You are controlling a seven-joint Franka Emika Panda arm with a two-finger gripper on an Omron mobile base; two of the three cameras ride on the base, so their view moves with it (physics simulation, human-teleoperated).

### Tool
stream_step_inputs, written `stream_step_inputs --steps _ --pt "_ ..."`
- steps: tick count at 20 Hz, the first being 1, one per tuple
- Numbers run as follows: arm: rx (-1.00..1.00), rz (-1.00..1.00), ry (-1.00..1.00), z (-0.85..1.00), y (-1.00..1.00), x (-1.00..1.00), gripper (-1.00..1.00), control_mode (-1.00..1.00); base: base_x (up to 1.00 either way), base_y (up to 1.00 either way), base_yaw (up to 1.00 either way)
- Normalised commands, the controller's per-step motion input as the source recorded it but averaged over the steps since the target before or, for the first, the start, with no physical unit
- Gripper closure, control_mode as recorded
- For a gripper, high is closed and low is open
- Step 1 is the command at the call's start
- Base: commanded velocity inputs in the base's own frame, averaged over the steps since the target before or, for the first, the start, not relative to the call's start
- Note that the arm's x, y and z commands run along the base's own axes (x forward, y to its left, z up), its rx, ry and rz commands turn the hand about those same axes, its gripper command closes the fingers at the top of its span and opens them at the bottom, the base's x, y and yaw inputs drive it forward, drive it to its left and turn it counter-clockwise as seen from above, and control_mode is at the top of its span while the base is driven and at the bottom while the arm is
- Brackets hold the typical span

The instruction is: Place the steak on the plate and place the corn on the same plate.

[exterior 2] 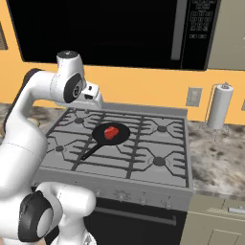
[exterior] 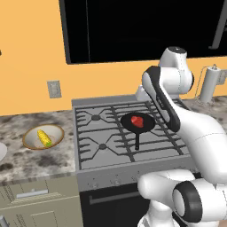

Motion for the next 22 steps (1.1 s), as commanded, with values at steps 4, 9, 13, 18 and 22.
stream_step_inputs --steps 4,9,13,18,22 --pt "0.00 0.00 0.01 -0.26 0.00 0.00 -1.00 -1.00 0.00 0.00 0.00" --pt "0.00 0.00 0.05 -0.61 0.00 0.00 -1.00 -1.00 0.00 0.00 0.00" --pt "0.00 0.00 0.05 -0.55 0.00 0.05 -1.00 -1.00 0.00 0.00 0.00" --pt "0.00 0.00 0.00 -0.26 -0.06 0.30 -1.00 -1.00 0.00 0.00 0.00" --pt "0.00 0.00 0.00 -0.26 -0.03 0.46 -1.00 -1.00 0.00 0.00 0.00"
